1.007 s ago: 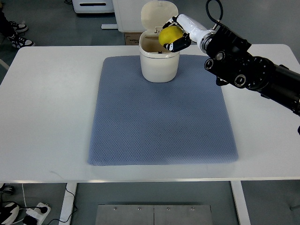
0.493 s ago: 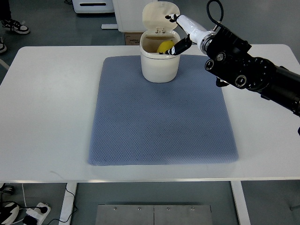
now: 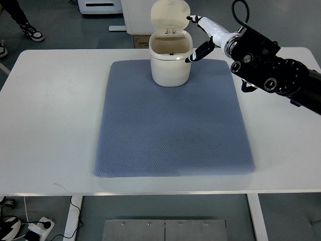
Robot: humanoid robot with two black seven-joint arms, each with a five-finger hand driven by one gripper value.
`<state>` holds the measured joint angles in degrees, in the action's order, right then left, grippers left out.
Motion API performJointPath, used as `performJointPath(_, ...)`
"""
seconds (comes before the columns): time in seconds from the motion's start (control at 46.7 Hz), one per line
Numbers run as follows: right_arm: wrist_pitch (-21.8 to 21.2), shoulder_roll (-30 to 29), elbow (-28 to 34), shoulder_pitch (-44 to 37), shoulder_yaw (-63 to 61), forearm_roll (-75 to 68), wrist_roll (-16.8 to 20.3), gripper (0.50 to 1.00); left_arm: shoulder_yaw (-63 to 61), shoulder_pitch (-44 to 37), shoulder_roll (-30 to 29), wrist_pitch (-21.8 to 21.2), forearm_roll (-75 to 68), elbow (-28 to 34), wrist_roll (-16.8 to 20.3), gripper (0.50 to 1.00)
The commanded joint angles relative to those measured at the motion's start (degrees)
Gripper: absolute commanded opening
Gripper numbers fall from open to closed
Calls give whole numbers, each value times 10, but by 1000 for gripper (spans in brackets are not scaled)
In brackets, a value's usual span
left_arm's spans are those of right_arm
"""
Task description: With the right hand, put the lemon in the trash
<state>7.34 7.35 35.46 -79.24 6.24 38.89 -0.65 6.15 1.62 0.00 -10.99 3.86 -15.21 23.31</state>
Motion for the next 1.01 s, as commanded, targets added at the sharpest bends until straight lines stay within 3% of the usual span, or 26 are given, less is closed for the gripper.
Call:
performJointPath(0.0, -12, 21, 15, 0, -1, -6, -1, 972, 0, 0, 0, 0, 0, 0, 0, 1000)
performJointPath(0.3, -27, 104, 69, 39, -97, -43, 0, 975, 0, 0, 0, 0, 0, 0, 0, 1000)
performJointPath(0.686, -20, 122, 73, 196, -395, -75, -2, 975, 0, 0, 0, 0, 0, 0, 0, 1000)
performJointPath(0.857, -17, 117, 100, 258, -483, -90, -22, 975, 0, 0, 0, 0, 0, 0, 0, 1000)
performJointPath(0.986, -17, 114, 133, 307, -518, -109, -60, 977, 0, 0, 0, 0, 0, 0, 0, 1000)
